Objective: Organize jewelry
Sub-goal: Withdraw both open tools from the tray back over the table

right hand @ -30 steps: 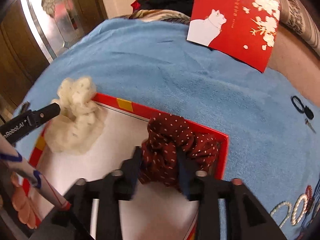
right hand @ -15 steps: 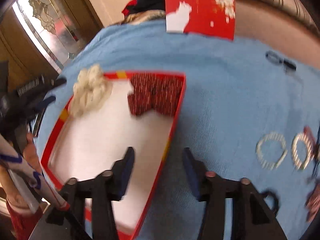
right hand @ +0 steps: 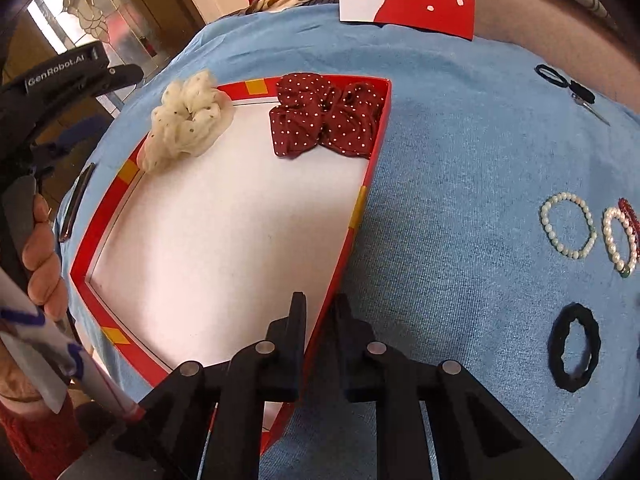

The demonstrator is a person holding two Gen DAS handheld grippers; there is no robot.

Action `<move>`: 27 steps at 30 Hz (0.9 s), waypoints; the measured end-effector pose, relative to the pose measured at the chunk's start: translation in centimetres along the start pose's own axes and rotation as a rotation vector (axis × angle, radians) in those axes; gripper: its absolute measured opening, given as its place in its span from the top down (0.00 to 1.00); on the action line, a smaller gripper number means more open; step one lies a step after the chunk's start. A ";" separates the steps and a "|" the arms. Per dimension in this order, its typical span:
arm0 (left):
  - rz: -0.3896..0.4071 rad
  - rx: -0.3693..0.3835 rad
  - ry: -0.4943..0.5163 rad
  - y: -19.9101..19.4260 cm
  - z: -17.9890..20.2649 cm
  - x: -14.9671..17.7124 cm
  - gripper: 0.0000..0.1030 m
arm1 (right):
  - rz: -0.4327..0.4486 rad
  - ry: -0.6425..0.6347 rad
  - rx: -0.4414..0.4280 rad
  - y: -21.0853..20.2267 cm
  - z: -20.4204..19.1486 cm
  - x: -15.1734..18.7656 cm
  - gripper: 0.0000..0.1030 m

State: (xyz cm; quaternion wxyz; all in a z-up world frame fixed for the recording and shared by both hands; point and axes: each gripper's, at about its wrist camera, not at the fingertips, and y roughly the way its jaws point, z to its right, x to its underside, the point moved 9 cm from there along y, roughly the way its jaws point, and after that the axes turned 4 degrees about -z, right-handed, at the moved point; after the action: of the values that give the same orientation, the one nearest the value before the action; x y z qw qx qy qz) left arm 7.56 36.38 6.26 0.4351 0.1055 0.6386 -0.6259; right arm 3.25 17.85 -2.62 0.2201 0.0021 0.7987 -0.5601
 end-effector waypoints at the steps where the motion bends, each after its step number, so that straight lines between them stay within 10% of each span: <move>1: 0.004 0.000 0.009 -0.2 0.2 0.0 0.38 | -0.001 0.005 -0.007 0.0 0.0 -0.1 0.85; 7: 0.052 -0.019 0.073 -1.9 2.1 0.3 0.32 | 0.074 0.043 0.013 -2.9 2.0 -0.5 0.63; 27: 0.039 0.071 0.348 -11.4 13.6 9.5 0.26 | 0.251 0.254 0.229 -17.8 19.5 9.5 0.50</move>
State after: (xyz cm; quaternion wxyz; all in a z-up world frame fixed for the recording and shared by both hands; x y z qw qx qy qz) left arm -0.07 18.12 10.04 0.3263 0.2400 0.6794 -0.6119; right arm -3.00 -8.56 4.54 0.1841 0.1973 0.7445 -0.6106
